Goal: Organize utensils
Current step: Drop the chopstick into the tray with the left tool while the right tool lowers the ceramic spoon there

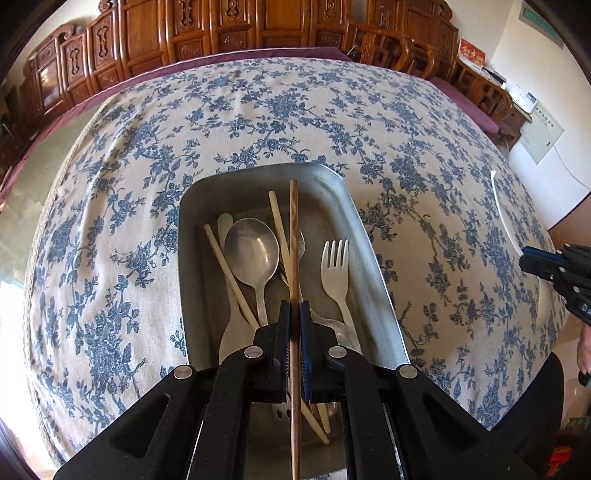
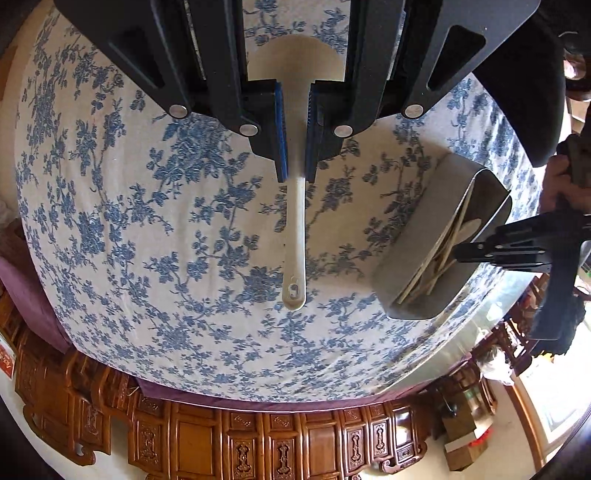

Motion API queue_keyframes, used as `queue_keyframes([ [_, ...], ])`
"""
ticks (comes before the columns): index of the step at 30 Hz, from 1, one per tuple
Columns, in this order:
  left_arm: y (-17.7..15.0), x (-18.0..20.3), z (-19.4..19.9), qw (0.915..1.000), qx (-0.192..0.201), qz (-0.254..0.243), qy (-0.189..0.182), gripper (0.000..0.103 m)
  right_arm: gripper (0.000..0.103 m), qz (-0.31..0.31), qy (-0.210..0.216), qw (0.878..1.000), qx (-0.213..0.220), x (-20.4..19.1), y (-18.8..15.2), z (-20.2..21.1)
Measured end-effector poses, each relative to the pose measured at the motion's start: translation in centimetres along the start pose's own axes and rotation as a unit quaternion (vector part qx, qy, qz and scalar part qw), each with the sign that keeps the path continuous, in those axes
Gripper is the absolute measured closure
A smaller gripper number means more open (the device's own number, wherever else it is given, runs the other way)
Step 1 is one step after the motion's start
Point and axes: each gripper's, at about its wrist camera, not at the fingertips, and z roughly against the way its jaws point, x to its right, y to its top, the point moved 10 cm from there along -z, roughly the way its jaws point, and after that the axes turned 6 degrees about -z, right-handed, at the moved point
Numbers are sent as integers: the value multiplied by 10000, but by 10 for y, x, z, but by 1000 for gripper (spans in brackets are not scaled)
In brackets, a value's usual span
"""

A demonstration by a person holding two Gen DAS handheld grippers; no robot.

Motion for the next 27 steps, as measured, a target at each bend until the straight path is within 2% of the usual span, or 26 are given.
queue_keyframes([
  [15, 2, 0, -19, 9996, -121, 228, -88, 99, 92, 126, 281, 9995, 85, -31, 8, 7],
  [27, 1, -10, 23, 9993, 250, 254, -72, 98, 92, 359, 436, 9982, 183, -69, 21, 12],
])
